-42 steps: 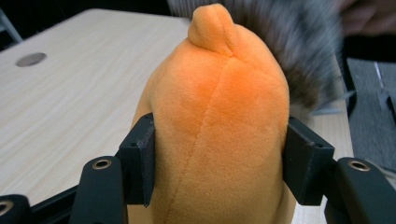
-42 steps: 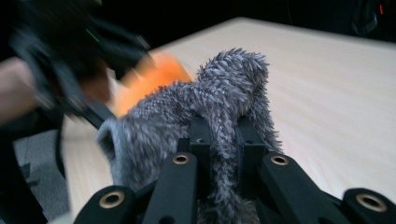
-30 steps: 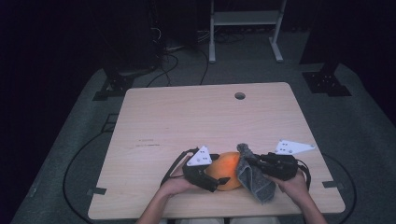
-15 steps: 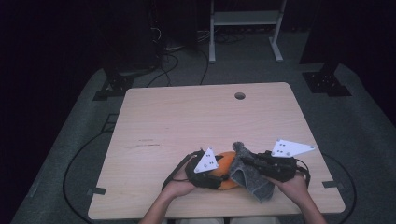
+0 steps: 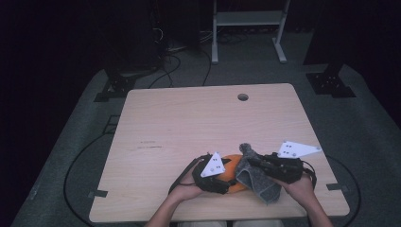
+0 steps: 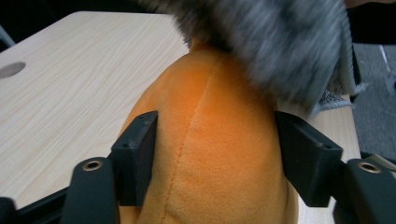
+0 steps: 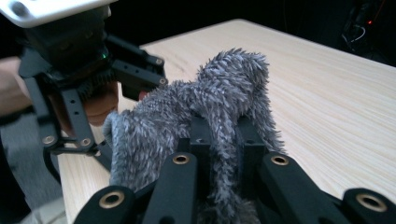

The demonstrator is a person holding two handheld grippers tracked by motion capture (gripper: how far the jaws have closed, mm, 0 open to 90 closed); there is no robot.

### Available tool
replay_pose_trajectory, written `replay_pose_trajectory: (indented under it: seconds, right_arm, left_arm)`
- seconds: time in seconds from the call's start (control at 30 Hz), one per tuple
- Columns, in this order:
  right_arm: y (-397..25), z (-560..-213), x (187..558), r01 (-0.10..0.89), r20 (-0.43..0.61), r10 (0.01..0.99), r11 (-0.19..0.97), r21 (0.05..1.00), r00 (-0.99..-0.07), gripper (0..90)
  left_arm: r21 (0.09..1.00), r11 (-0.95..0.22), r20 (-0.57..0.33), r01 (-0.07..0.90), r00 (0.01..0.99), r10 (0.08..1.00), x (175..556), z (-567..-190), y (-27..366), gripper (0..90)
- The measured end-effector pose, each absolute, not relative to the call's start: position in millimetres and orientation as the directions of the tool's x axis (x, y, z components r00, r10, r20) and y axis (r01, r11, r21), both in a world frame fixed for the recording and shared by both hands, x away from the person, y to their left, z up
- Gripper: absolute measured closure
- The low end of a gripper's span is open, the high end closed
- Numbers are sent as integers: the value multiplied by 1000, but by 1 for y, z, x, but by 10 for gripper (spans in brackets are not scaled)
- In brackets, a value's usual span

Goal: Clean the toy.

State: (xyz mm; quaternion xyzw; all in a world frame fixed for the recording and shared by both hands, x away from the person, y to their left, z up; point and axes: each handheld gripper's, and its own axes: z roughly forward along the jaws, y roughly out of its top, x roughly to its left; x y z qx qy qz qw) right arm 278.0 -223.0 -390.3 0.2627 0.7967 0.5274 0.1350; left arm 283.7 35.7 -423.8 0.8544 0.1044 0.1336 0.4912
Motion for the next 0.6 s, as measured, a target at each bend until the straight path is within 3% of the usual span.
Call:
replay_pose_trajectory:
  seconds: [0.2,0.33,0.47,0.6]
  right_arm:
    - [-229,-405,282,311,97,540,323,894,-836,802]
    - [-238,-411,288,339,122,554,307,889,-823,802]
    - [-258,-419,294,395,150,620,280,875,-771,802]
    - [-260,-402,286,352,147,600,239,905,-786,803]
  left_arm:
    - [874,-467,29,134,945,326,297,-424,53,91]
    - [883,-451,15,129,953,302,298,-434,53,143]
    - [884,-458,59,92,951,304,295,-432,51,223]
    - [883,-462,90,77,940,329,290,-432,47,309]
